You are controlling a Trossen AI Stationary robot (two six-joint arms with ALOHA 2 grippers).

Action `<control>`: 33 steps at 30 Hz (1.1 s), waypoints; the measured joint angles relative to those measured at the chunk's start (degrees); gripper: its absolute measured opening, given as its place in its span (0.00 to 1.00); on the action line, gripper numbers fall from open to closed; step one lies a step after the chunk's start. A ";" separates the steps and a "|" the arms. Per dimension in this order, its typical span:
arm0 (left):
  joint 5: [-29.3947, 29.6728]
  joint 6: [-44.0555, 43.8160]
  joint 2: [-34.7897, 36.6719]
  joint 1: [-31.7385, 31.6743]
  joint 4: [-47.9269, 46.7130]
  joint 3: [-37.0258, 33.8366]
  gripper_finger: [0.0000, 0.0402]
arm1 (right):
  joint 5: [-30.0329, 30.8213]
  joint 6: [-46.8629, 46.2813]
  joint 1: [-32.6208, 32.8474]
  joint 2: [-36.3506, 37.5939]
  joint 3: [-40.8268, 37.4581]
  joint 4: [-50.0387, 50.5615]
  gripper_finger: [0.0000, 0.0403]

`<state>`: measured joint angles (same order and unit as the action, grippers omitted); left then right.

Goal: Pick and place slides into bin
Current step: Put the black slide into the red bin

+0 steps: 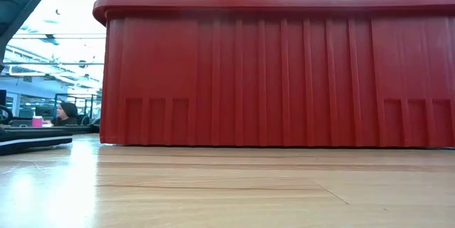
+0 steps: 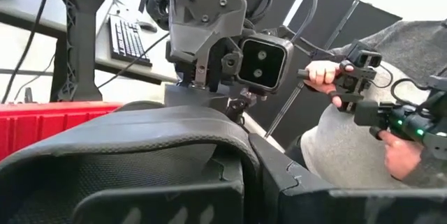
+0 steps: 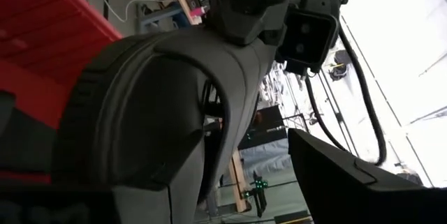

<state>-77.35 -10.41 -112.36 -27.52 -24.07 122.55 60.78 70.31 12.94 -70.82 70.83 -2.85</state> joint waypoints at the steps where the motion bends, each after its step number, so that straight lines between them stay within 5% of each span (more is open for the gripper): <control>1: 0.05 -0.09 0.00 0.23 -0.15 0.01 0.00 | -0.39 -0.22 -0.39 -0.23 0.00 -0.35 0.50; 16: -0.16 1.97 -0.09 1.39 -4.78 0.01 0.00 | -5.57 -3.63 -4.34 -4.01 -0.13 -4.94 0.48; 20: -0.12 3.25 -0.09 1.41 -6.05 0.11 0.00 | -8.29 -5.10 -5.42 -3.96 -0.16 -4.59 0.36; 25: -0.03 3.70 -0.07 1.41 -6.27 0.19 0.00 | -9.75 -5.94 -5.74 -4.07 -0.20 -3.23 0.05; 33: 1.98 2.41 -0.08 0.40 -6.16 0.19 0.04 | -5.58 -1.05 -5.28 -3.67 -0.17 -1.33 0.01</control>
<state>-75.37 -8.00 -112.44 -27.12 -30.23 122.74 55.20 69.26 7.66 -74.49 70.66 -4.18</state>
